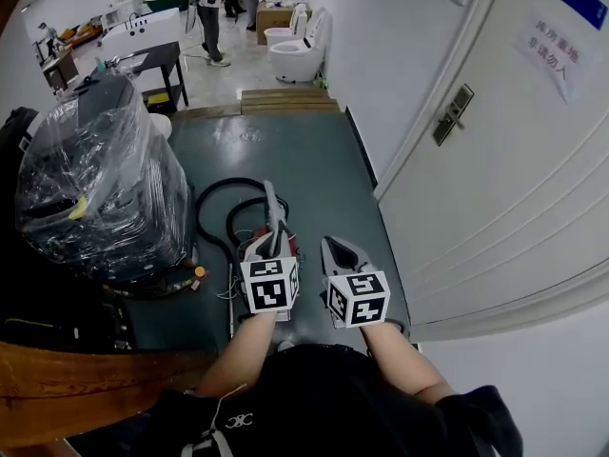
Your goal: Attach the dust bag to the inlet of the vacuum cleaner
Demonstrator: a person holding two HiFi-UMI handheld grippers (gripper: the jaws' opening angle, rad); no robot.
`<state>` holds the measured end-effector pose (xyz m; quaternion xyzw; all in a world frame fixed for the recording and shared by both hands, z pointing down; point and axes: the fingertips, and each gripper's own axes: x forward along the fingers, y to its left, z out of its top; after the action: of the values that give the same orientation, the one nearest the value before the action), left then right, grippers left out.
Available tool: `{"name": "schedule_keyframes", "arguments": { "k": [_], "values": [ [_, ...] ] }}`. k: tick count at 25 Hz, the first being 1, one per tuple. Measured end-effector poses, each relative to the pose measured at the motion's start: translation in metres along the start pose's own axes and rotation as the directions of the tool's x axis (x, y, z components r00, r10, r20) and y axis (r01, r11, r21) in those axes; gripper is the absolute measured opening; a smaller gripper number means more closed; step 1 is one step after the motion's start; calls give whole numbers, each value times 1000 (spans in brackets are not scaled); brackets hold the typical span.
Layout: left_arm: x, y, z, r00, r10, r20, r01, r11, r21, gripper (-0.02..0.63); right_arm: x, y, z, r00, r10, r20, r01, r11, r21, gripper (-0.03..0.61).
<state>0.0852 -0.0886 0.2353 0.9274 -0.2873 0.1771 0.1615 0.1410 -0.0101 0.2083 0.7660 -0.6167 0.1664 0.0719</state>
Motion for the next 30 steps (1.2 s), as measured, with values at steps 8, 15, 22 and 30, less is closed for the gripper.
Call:
{"name": "schedule_keyframes", "arguments": {
  "k": [8,15,22,30],
  "values": [
    [1,23,-24,998,50,-45,-52,998,-41,21,18,-1,-19,999,30,-43,-29,999,34,-2],
    [-5,56,-45,987,144,-76,-150,985,-85,21,49,9,-32,990,109,-90,-106,994,31,-3],
    [0,97,-55,950,293,-109,-307,940,-149,21,99,11,-30,967,211,-145,-216,976,-13,-3],
    [16,132,-76,885,437,-159,-464,853,-239,21,159,3,-39,917,309,-253,-338,938,-79,-3]
  ]
}}
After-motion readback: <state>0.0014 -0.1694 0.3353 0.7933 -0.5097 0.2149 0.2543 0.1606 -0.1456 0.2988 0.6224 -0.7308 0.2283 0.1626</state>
